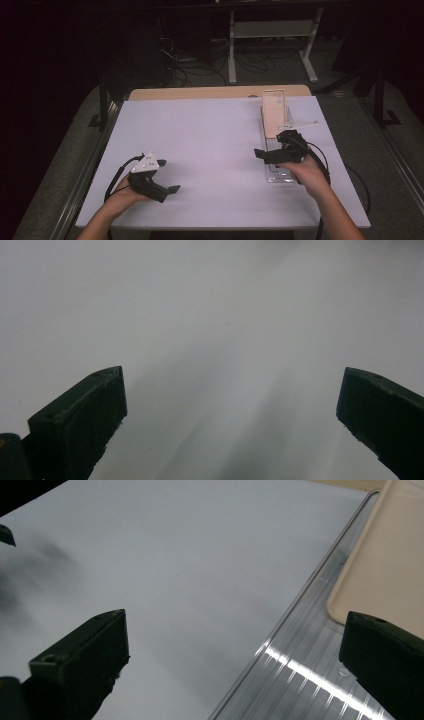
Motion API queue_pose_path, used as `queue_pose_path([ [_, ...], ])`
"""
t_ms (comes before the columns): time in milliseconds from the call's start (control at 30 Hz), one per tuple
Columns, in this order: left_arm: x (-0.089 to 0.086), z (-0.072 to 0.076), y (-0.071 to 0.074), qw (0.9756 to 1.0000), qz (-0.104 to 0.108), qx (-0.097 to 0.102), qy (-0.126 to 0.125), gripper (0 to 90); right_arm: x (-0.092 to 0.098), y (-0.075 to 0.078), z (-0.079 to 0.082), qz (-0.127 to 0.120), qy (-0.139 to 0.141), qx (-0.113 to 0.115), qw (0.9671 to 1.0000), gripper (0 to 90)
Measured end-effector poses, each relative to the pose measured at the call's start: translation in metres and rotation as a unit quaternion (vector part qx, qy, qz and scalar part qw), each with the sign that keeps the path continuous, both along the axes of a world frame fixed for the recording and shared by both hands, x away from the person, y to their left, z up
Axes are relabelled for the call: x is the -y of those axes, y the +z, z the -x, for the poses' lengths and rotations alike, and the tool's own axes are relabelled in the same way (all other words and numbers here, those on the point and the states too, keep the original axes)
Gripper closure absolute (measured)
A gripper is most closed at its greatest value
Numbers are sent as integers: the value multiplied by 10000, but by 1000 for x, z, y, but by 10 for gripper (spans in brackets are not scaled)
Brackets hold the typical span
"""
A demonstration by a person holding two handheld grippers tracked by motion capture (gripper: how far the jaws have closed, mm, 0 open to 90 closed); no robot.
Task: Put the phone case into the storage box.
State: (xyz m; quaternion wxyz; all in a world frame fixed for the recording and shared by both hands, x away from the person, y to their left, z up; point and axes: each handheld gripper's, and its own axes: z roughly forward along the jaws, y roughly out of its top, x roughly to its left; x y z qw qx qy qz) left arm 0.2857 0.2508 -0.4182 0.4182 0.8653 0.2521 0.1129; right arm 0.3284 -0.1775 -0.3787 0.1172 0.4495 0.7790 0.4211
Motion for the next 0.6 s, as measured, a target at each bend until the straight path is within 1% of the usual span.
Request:
queue_pose_path([
  [100, 0, -1, 4, 9999, -65, 24, -73, 0, 0, -2, 5, -40, 80, 33, 10000, 0],
  [200, 1, -1, 9, 9999, -66, -27, -127, 0, 1, -4, 12, -74, 152, 74, 9998, 0],
  [233, 2, -1, 11, 9999, -78, -11, -145, 0, 1, -5, 13, -92, 170, 103, 9998, 0],
  [300, 2, -1, 14, 9998, -95, -28, -186, 0, 2, -6, 16, -126, 220, 116, 9996, 0],
  [333, 3, -1, 15, 9998, -52, -30, -184, 0, 2, -6, 18, -132, 243, 118, 9995, 0],
  [367, 3, -1, 16, 9997, -70, -42, -209, 0, 2, -6, 19, -147, 266, 107, 9995, 0],
  [400, 3, -2, 17, 9997, -102, -1, -240, 0, 2, -6, 21, -163, 265, 93, 9995, 0],
  [433, 4, -2, 18, 9998, -43, -32, -205, 0, 2, -7, 22, -167, 294, 118, 9994, 0],
  [467, 3, -2, 19, 9998, -36, -35, -212, 0, 2, -7, 24, -187, 298, 135, 9993, 0],
  [500, 3, -3, 20, 9996, -67, 5, -257, 0, 3, -8, 25, -220, 333, 155, 9991, 0],
  [533, 3, -3, 21, 9996, -77, -12, -258, 0, 3, -8, 27, -237, 329, 140, 9991, 0],
  [567, 4, -2, 21, 9997, -15, -24, -234, 0, 3, -8, 28, -237, 351, 169, 9990, 0],
  [600, 4, -2, 22, 9997, -10, -28, -246, 0, 3, -9, 30, -250, 333, 115, 9991, 0],
])
